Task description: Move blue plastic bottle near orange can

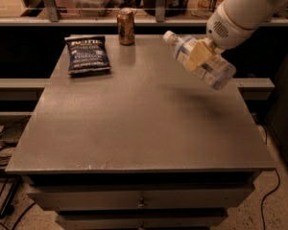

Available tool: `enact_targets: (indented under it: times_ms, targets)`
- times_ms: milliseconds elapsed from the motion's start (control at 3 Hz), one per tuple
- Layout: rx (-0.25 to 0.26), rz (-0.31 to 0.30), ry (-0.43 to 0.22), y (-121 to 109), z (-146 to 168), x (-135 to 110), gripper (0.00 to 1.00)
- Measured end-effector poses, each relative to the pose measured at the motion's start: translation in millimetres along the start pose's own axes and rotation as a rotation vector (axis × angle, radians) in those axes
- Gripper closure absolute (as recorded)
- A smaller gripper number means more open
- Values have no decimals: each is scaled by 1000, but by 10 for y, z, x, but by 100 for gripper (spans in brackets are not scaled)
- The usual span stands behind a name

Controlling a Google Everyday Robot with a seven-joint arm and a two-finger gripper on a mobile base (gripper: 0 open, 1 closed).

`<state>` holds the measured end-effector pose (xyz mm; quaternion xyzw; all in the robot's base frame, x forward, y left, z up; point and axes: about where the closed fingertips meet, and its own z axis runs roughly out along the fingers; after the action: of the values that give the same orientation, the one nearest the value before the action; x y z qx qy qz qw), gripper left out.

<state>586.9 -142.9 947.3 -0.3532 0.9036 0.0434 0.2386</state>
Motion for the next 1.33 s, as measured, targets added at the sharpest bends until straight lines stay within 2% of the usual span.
enact_targets:
  times_ms: [333, 667, 1000, 1333]
  targets:
    - [-108, 143, -91, -387, 590, -642, 100]
    - [-166, 228, -153, -588, 978, -1047, 100]
    - [-197, 265, -201, -641, 1292, -1441, 81]
    - [-205, 302, -206, -633, 1500, -1671, 58]
